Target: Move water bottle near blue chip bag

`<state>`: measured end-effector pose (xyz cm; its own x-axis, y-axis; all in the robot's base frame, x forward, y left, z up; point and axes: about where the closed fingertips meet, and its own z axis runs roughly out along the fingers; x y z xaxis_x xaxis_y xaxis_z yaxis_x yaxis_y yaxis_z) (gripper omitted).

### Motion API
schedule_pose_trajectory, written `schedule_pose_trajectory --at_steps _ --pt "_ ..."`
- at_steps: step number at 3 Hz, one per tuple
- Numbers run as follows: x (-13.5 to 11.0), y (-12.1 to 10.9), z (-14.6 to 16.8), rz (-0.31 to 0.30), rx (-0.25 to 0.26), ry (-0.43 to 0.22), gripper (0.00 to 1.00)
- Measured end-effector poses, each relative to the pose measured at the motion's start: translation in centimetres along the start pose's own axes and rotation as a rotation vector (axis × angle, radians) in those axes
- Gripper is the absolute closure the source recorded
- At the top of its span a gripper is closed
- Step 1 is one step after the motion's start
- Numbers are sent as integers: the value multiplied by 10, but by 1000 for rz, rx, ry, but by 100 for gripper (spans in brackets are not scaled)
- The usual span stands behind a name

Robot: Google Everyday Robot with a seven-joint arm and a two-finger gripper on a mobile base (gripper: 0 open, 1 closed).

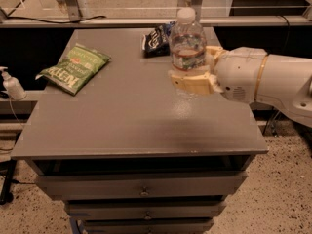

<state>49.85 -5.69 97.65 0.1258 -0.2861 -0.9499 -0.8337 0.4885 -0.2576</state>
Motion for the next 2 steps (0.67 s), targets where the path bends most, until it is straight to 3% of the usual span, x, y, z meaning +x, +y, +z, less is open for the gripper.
schedule_pose_trajectory --at_steps 2 --pt "38 -106 -40 -34 277 55 100"
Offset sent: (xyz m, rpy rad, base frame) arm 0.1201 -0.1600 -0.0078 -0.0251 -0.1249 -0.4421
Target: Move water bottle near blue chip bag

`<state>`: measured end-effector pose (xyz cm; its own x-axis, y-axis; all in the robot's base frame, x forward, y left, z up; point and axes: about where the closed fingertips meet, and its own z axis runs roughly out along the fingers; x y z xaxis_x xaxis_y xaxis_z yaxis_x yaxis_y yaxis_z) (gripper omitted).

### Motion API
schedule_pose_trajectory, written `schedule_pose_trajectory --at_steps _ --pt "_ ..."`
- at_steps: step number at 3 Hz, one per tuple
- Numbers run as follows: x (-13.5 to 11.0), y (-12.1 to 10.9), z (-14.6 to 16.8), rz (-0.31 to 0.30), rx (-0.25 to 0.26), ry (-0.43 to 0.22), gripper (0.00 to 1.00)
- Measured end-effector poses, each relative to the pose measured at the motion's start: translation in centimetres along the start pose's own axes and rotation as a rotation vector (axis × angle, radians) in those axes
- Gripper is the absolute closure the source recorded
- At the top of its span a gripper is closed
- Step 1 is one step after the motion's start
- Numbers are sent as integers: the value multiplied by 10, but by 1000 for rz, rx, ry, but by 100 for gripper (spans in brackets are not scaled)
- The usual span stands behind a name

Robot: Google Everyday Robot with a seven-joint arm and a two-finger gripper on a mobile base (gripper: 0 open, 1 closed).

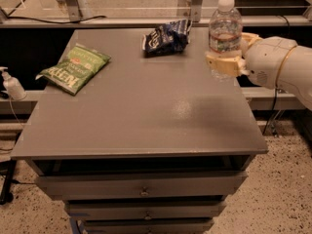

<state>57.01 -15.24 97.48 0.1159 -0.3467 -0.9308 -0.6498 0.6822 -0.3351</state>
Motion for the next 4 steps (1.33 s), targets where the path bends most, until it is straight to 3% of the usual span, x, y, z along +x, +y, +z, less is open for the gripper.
schedule_pose_trajectory --at_steps 2,4 --pt "57 -70 42 73 170 -16 100" --pt "93 -103 93 137 203 45 100"
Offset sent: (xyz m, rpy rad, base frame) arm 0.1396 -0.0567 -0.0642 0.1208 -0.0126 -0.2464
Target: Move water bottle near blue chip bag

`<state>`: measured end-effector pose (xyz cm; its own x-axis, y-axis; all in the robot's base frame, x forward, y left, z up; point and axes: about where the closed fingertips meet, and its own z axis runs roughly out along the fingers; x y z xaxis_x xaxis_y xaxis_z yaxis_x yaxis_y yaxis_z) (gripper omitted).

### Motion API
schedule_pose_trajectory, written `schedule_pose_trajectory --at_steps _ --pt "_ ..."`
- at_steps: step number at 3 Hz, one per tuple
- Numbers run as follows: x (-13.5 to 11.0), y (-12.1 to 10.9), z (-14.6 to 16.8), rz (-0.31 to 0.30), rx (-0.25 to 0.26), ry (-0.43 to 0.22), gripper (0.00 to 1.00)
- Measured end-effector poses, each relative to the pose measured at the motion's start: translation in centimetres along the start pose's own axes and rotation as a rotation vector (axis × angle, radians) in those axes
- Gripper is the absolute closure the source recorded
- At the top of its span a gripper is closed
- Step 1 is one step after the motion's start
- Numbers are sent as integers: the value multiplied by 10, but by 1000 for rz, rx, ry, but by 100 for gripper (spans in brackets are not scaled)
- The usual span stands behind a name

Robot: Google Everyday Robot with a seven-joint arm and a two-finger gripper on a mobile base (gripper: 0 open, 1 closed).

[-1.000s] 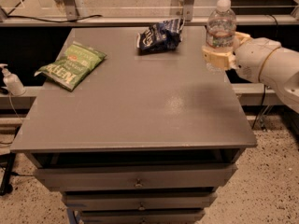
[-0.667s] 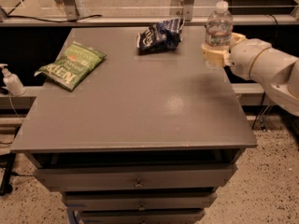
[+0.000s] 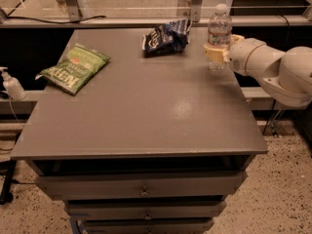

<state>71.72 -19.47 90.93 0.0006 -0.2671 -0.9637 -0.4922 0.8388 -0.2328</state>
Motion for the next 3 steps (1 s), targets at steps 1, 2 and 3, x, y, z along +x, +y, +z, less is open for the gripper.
schedule_pose_trajectory --at_steps 1,2,3 --pt "12 -16 13 59 29 -8 100" --pt "9 -19 29 111 31 -54 100" --pt "3 -22 43 139 28 -91 100"
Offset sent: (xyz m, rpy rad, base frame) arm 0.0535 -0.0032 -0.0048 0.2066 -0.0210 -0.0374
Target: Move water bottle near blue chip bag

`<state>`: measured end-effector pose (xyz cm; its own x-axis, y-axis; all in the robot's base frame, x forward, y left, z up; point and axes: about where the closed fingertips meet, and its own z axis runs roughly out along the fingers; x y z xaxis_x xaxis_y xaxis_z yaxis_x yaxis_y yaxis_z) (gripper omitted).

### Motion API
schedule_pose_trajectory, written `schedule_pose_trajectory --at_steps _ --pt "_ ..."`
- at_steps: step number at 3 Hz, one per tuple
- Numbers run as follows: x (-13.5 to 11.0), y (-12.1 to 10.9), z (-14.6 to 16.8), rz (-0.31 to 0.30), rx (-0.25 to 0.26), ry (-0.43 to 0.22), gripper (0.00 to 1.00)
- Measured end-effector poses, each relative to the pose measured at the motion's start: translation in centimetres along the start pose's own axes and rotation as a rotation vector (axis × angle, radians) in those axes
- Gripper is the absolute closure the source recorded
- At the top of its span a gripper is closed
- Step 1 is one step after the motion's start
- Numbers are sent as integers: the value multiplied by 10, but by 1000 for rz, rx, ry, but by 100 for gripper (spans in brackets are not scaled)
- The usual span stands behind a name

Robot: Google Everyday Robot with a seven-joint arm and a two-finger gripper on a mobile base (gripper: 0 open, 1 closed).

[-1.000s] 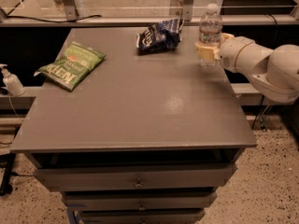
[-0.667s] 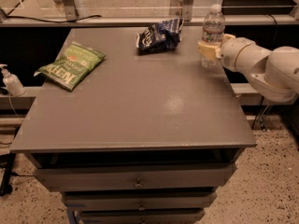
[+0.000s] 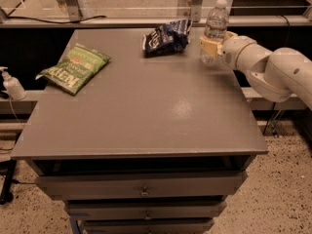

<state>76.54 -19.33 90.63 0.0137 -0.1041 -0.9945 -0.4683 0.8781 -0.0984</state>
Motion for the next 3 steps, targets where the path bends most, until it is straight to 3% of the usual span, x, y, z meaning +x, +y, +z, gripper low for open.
schedule_pose_trajectory --at_steps 1,2,3 --pt "2 1 7 18 -9 6 100" --pt "13 3 4 30 -19 53 100" --pt "23 2 0 49 -21 88 83"
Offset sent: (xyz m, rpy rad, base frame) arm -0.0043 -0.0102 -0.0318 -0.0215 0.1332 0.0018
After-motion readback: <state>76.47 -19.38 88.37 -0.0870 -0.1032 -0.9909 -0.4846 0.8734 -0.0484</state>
